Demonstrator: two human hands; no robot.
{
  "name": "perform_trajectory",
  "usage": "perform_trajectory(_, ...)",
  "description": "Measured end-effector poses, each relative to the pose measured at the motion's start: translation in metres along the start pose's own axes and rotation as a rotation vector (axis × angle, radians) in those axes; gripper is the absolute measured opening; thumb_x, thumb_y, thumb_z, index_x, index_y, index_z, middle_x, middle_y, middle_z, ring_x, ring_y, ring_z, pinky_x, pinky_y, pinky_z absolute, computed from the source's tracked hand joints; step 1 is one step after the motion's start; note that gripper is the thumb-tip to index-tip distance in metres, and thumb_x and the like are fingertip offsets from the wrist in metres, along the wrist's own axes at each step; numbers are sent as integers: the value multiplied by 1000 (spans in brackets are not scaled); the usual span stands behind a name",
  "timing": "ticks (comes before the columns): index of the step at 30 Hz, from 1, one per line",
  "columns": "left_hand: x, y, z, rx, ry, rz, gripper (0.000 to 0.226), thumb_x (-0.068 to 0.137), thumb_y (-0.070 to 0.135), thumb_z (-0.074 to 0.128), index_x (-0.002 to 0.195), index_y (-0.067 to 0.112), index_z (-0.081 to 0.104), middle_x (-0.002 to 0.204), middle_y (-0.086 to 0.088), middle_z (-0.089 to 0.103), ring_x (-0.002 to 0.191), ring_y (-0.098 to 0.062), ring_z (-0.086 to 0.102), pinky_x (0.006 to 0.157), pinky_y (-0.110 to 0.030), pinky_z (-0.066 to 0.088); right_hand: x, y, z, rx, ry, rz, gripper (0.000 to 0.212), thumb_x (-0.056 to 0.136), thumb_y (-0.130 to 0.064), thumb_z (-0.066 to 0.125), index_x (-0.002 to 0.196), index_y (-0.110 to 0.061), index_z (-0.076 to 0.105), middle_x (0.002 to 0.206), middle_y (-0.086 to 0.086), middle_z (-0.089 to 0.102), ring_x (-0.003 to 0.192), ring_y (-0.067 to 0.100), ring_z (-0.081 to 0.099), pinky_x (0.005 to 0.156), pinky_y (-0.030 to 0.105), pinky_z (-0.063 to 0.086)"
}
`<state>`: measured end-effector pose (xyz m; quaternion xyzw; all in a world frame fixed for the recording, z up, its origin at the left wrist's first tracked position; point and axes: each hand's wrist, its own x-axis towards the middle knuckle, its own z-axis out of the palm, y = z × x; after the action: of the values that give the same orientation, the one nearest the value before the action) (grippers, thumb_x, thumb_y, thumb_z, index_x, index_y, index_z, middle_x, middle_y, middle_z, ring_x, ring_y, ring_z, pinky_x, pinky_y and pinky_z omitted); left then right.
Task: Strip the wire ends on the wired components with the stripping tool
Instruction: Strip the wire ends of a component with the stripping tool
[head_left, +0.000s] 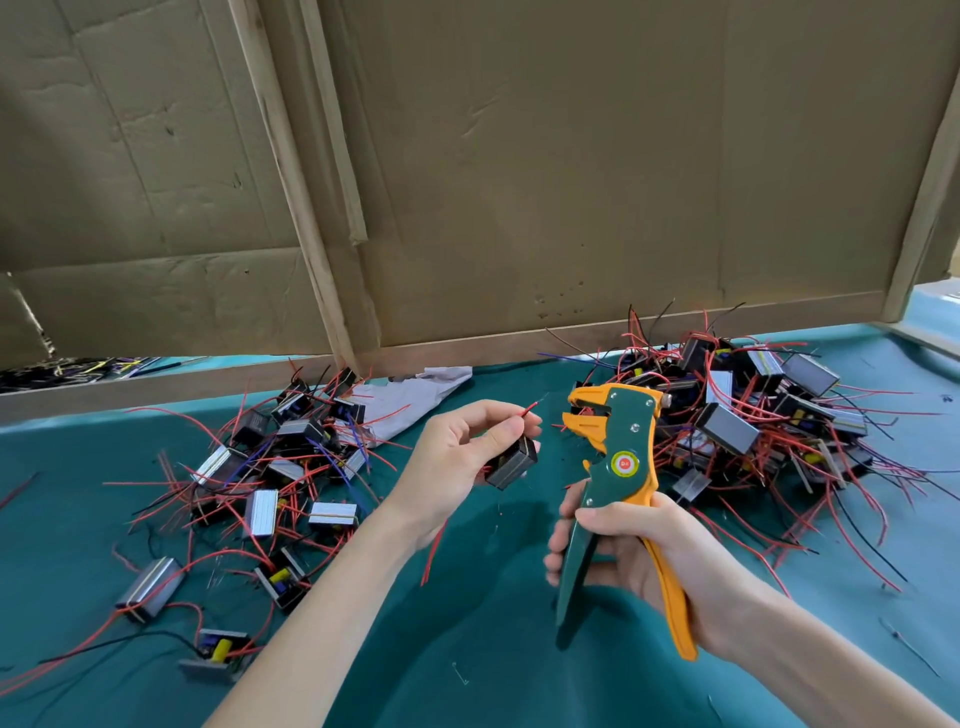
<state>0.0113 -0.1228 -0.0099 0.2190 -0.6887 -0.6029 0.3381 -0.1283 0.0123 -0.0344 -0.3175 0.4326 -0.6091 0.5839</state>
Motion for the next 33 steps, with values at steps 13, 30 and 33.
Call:
perform_trajectory(13, -1, 4, 3, 107, 19, 32, 4, 89, 17, 62, 88, 15, 59, 93, -1, 75, 80, -10, 63, 75, -23, 49, 2, 5, -3, -16, -26, -6, 14, 68, -8, 69, 81, -4, 72, 80, 28, 64, 74, 42, 66, 72, 50, 56)
perform_trajectory(30, -3, 18, 2, 129, 6, 73, 12, 94, 7, 56, 95, 16, 64, 78, 5, 74, 65, 2, 61, 61, -7, 43, 3, 4, -5, -18, -125, 24, 28, 62, -14, 77, 86, -2, 70, 82, 30, 63, 75, 43, 65, 72, 50, 55)
perform_trajectory(33, -3, 19, 0, 135, -6, 55, 14, 92, 8, 59, 89, 19, 67, 78, 4, 75, 75, -2, 65, 70, -11, 47, 2, 3, -5, -32, -156, 35, 27, 63, -11, 77, 87, -2, 70, 82, 29, 64, 76, 42, 65, 73, 50, 55)
